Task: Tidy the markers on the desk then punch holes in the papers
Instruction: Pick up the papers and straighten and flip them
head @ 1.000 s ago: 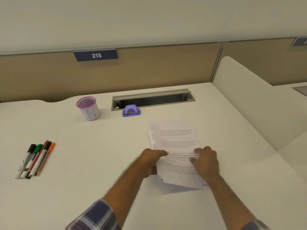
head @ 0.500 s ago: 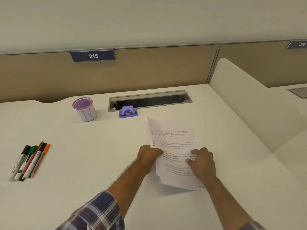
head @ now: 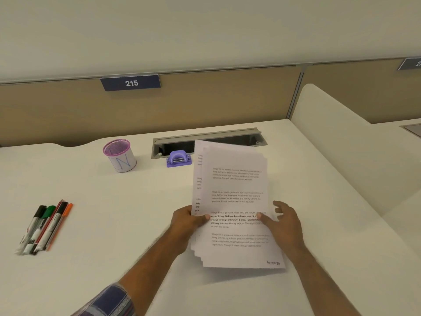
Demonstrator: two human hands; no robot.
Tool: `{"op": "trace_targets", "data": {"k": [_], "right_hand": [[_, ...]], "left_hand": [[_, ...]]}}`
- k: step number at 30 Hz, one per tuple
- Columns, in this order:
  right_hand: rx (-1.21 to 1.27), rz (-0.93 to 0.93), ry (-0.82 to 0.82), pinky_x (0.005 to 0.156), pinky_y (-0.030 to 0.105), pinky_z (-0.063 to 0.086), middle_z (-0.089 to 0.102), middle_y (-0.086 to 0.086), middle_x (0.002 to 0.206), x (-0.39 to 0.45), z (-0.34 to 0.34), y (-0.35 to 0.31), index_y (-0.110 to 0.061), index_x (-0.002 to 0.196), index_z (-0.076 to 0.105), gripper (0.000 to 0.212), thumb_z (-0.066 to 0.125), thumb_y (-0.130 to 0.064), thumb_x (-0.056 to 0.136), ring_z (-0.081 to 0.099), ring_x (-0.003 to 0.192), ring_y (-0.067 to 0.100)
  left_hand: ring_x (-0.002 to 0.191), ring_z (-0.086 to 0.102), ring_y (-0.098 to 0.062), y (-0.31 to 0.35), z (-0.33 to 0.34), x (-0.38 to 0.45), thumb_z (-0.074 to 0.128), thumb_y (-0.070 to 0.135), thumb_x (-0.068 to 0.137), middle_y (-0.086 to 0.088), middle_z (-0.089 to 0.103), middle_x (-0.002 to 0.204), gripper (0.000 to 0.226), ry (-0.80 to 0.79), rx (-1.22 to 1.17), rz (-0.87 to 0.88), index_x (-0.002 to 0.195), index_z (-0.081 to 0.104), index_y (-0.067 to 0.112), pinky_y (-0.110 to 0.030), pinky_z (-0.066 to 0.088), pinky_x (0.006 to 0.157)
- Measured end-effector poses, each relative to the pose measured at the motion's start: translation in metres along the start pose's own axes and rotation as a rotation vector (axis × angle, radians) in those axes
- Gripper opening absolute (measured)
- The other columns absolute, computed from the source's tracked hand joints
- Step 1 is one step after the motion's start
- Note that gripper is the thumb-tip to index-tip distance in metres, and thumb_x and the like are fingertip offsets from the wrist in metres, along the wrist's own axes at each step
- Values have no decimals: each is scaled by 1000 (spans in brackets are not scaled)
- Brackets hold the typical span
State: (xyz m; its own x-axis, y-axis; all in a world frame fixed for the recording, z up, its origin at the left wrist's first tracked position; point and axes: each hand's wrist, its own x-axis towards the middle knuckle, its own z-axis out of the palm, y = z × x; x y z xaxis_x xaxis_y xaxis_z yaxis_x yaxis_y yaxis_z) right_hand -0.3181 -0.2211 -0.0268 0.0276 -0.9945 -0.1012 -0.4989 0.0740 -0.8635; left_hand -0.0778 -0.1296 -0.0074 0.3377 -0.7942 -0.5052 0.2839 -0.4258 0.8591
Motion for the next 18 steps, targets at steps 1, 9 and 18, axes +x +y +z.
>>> {"op": "trace_targets", "data": {"k": [1,9,18], "right_hand": [[103,55,-49,84,34,49,58,4,114,0,-3,-9,-17,129,51,67,81,-34,72,60,99,22],[605,89,-605,92,51,53,71,11,116,3,-7,-67,-8,123,61,42,71,-9,82,68,104,31],[566,-167,-472,82,44,59,75,9,105,-7,-1,-123,-6,112,68,30,70,-4,82,72,94,28]], "left_hand": [[94,73,-35,2,-8,-3,74,-2,80,-16,74,107,30,-29,-18,12,109,69,0,-52,57,87],[105,69,-38,26,-43,-25,70,-1,82,-19,71,114,34,-200,5,116,116,67,-1,-47,56,90],[105,70,-29,85,-60,-48,71,8,84,-8,72,117,37,-143,101,410,120,65,7,-45,57,90]]}}
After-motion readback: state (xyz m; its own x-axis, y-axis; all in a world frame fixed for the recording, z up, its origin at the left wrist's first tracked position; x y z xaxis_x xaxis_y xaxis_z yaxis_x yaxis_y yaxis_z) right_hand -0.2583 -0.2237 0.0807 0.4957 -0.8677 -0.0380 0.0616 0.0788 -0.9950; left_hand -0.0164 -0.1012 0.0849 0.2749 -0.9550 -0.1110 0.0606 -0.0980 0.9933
